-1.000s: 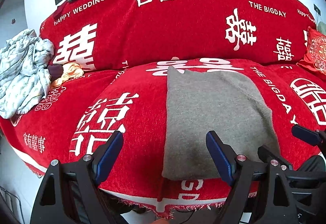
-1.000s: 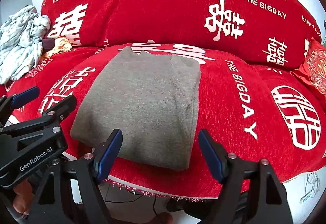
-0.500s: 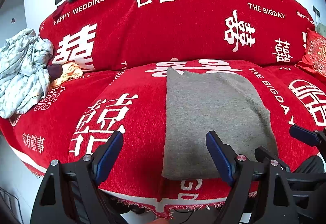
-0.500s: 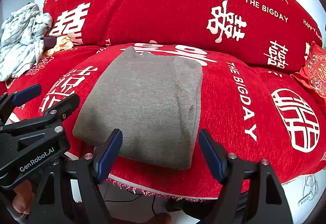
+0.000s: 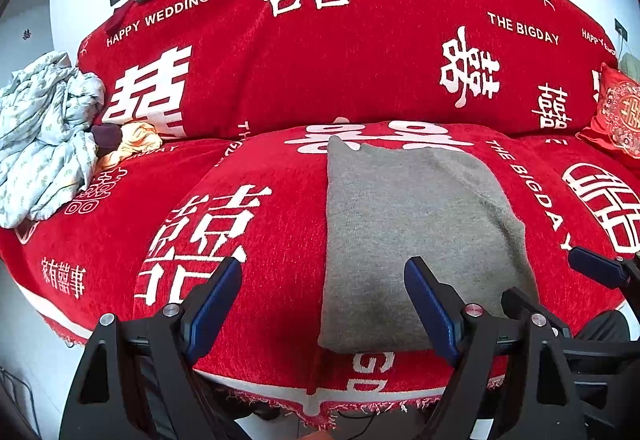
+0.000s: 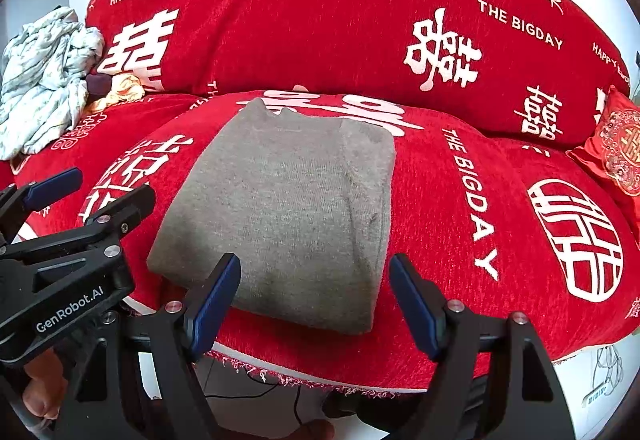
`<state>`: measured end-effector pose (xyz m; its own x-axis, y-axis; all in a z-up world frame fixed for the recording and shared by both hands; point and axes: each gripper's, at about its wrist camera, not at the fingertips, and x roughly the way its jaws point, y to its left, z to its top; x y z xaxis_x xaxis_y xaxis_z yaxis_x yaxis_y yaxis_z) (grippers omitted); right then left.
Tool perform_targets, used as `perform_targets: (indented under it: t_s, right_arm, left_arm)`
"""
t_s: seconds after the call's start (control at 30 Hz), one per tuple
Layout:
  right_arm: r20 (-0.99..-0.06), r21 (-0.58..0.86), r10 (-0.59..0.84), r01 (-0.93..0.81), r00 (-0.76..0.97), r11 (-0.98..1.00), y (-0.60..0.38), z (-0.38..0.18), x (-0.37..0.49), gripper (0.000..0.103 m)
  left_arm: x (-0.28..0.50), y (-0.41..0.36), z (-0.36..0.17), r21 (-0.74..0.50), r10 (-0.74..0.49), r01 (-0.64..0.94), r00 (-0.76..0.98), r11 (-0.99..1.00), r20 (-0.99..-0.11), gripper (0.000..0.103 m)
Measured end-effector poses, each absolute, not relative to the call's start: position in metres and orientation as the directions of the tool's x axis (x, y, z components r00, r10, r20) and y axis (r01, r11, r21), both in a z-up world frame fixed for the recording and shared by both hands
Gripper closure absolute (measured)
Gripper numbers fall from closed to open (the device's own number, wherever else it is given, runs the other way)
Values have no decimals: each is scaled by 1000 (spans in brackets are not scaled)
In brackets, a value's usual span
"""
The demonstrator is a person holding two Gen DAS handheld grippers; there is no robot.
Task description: Fold small clothes
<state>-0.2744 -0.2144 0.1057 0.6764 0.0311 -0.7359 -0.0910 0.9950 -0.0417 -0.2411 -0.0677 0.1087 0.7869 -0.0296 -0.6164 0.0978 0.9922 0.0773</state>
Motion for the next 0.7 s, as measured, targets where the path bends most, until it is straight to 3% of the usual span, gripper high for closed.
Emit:
perform_targets:
  t_s: [0.7]
  right_arm:
    - [-737,-41,34,-95,675,995,-214,105,-275,24]
  left_arm:
    - [-240,-68,109,76,-34,103,785,992,-619,19]
